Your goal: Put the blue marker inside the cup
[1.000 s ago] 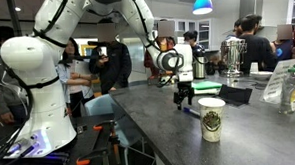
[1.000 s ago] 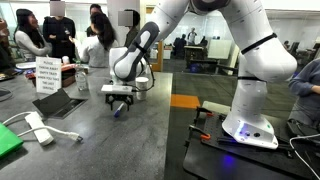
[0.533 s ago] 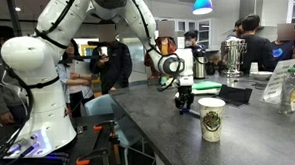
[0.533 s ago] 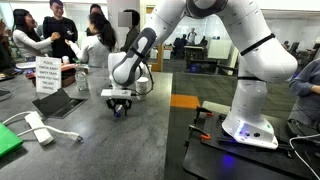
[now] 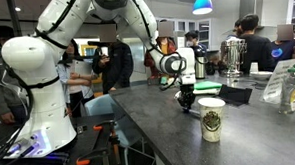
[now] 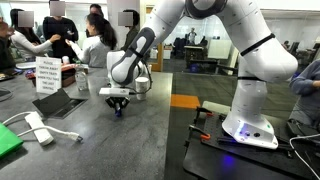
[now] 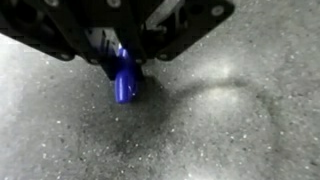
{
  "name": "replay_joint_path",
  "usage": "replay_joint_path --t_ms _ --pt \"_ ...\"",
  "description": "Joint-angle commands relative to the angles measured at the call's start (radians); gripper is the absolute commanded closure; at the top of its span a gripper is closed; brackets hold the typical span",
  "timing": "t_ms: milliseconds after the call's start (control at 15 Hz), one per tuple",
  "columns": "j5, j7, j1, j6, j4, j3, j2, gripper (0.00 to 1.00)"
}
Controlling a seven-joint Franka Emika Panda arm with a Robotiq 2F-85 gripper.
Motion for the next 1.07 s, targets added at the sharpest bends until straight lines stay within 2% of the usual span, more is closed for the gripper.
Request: replay_joint_path --t_ms 0,200,267,400,533,733,1000 --pt "0.043 -0.068 -0.032 -0.035 -0.011 0.037 -0.053 0.94" --pt "0.165 -0.214 -0.115 -0.050 -0.042 0.142 -0.153 0.94" --pt "0.233 -0.286 -0.155 -0.079 -0.048 0.188 -0.190 0.94" --pt "0.339 -0.367 -0.193 -0.190 -0.047 0.214 -0.261 0.94" --pt "0.428 -0.425 -0.227 -0.333 -0.049 0.205 -0.330 0.94" --pt "0.464 -0.448 -0.254 -0.499 -0.061 0.144 -0.408 0.94" --pt "0.477 -0.448 -0.291 -0.544 -0.086 0.075 -0.464 0.94"
